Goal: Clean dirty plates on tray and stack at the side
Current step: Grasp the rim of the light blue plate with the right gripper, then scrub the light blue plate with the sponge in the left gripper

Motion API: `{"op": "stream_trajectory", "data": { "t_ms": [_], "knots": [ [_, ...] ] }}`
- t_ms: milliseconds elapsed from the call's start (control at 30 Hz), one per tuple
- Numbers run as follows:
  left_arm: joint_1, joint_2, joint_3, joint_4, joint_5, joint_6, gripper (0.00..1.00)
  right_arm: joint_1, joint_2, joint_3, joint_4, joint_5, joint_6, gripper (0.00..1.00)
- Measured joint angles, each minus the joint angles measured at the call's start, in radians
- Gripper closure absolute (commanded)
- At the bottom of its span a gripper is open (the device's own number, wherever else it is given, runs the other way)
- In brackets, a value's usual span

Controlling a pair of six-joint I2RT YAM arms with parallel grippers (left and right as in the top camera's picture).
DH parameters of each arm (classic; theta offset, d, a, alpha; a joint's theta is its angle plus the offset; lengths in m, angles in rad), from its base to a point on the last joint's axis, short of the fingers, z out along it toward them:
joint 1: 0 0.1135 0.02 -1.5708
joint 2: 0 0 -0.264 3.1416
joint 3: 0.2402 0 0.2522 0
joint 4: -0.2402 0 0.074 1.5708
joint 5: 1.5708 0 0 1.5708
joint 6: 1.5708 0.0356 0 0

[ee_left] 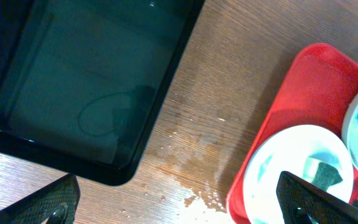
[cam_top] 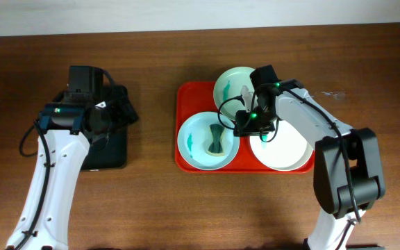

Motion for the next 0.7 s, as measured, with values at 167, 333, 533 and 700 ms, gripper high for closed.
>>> {"op": "stream_trajectory", "data": {
  "t_ms": [167,333,533,700],
  "knots": [
    [0.0,0.0,0.0,0.0,0.035,0.0,0.01,0.0,0.016,-0.056,0.075,0.0,-0.005,0.64],
    [0.0,0.0,0.0,0.0,0.104,0.021,0.63,0.0,0.016,-0.098,0.142,-0.009,-0.005,0.7],
    [-0.124,0.05,0.0,0.034,0.225,0.093,0.51,0.0,0.019,-0.113,0.153,-0.058,-0.006,0.93],
    [-0.296,0.201,-0.005,0.186,0.263,0.119,0.49,0.0,0.02,-0.114,0.154,-0.085,0.0,0.88]
  ]
}}
